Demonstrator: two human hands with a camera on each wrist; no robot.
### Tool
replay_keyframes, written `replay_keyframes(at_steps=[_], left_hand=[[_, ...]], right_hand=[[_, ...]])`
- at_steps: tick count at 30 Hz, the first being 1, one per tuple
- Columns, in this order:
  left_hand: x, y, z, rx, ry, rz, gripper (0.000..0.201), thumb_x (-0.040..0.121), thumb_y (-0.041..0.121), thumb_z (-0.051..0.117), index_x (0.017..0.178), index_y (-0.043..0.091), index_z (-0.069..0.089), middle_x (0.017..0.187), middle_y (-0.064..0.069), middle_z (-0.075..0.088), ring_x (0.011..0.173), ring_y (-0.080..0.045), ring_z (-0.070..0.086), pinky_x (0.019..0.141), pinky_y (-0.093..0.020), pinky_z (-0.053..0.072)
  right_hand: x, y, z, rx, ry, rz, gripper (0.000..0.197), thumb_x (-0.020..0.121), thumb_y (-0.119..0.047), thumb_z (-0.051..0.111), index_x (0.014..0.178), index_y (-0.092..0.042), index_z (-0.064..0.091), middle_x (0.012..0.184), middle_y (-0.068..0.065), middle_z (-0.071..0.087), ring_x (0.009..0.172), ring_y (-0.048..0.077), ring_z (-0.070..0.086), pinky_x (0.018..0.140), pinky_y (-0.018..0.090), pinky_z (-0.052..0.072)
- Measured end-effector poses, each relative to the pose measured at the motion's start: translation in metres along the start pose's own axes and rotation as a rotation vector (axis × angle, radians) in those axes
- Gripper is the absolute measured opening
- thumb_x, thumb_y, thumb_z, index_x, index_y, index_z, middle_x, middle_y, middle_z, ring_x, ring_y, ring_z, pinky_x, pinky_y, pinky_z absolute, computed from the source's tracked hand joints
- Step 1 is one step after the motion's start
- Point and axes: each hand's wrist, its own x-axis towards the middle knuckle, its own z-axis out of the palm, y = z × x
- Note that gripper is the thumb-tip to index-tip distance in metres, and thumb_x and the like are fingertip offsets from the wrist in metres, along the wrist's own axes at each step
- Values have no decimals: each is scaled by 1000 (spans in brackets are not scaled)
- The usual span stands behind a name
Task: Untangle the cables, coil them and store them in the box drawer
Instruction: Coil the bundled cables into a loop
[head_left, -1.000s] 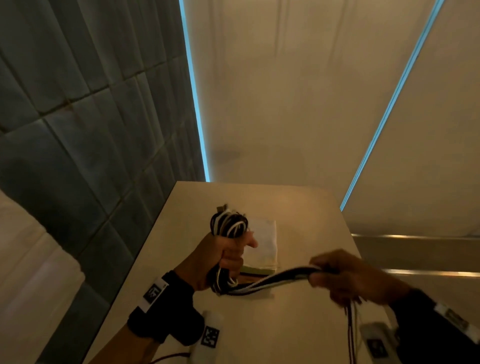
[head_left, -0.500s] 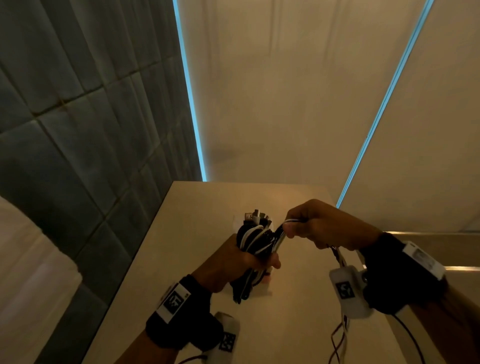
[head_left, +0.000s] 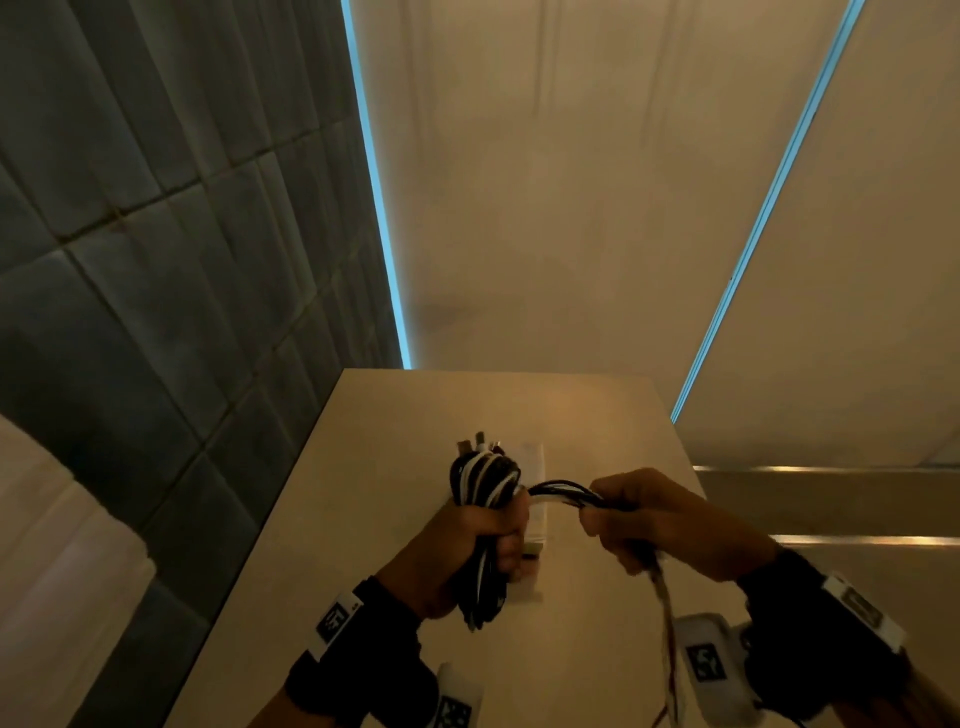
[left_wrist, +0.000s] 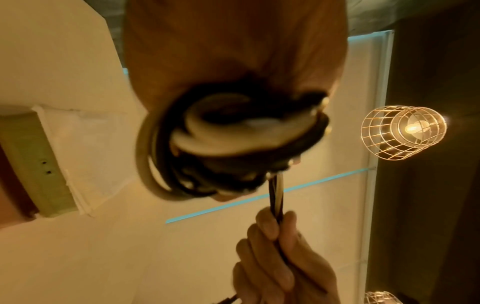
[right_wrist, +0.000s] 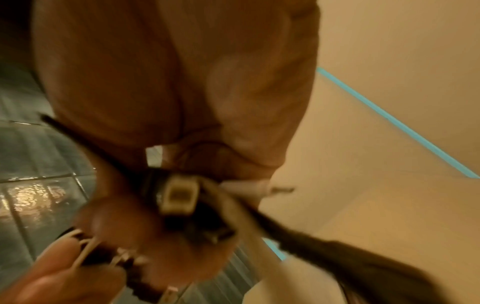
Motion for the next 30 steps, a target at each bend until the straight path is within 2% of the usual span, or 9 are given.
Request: replay_keyframes(at_steps=[3, 6, 11, 15, 17, 20, 23, 26, 30], left_hand=[[4, 0, -5, -55, 26, 59, 19, 87, 17, 62, 74, 6, 57, 55, -3, 49, 45, -12, 44, 50, -27, 47], [8, 2, -10, -74, 100, 75, 24, 86, 22, 67, 69, 8, 56, 47, 1, 40, 38, -9, 38, 44, -24, 44], [15, -3, -10, -50, 249, 114, 30, 78, 30, 70, 64, 12, 51, 46, 2, 33, 37, -9, 35, 41, -24, 38], [18, -11, 2, -21, 290, 152, 39, 71, 45, 74, 67, 14, 50, 54, -1, 35, 43, -13, 37, 44, -23, 40], [19, -10, 10, 20, 244, 150, 49, 69, 58, 70, 73, 12, 56, 60, -10, 45, 49, -19, 49, 50, -27, 48], [22, -9, 22, 18, 168, 121, 43, 70, 60, 66, 88, 23, 77, 95, -13, 73, 92, -27, 69, 85, -41, 55], [27, -9, 27, -195, 181, 120, 36, 73, 43, 75, 105, 25, 76, 110, -5, 70, 101, -21, 67, 83, -36, 53], [34, -4, 21, -298, 284, 227, 29, 78, 26, 71, 103, 11, 69, 92, -8, 67, 83, -20, 66, 72, -31, 55], [39, 16, 11, -355, 388, 283, 22, 93, 25, 60, 76, 12, 58, 64, -2, 56, 60, -17, 60, 62, -34, 51]], right_hand=[[-5, 15, 9, 85, 8, -14, 24, 94, -37, 55, 75, -24, 62, 70, 12, 63, 68, 29, 64, 66, 37, 48], [-10, 28, 16, 196, 16, 4, 24, 97, -32, 50, 90, -13, 61, 83, 16, 67, 78, 36, 66, 77, 46, 51], [-7, 27, 39, 177, 309, -55, 48, 88, -51, 55, 90, -3, 57, 62, 4, 48, 50, 18, 41, 47, 26, 39], [6, 2, 64, -251, 650, -157, 23, 94, -42, 40, 85, -27, 55, 59, -4, 51, 51, 10, 47, 47, 21, 38], [12, -14, 76, -340, 659, -191, 17, 99, -34, 39, 86, -30, 50, 61, -8, 53, 53, 8, 52, 48, 17, 39], [17, -28, 89, -609, 568, -177, 16, 101, -23, 38, 101, -13, 52, 79, -9, 52, 67, 4, 46, 61, 15, 36], [21, -29, 90, -750, 431, -132, 25, 94, -13, 43, 116, -3, 49, 106, 10, 55, 85, 15, 44, 72, 23, 37], [26, -21, 84, -741, 342, -297, 41, 86, -6, 51, 127, -7, 49, 128, 10, 42, 103, 14, 41, 85, 7, 33], [22, -3, 79, -468, 489, -216, 74, 92, -30, 59, 150, -33, 13, 149, -12, 13, 119, 2, 37, 98, 14, 39]])
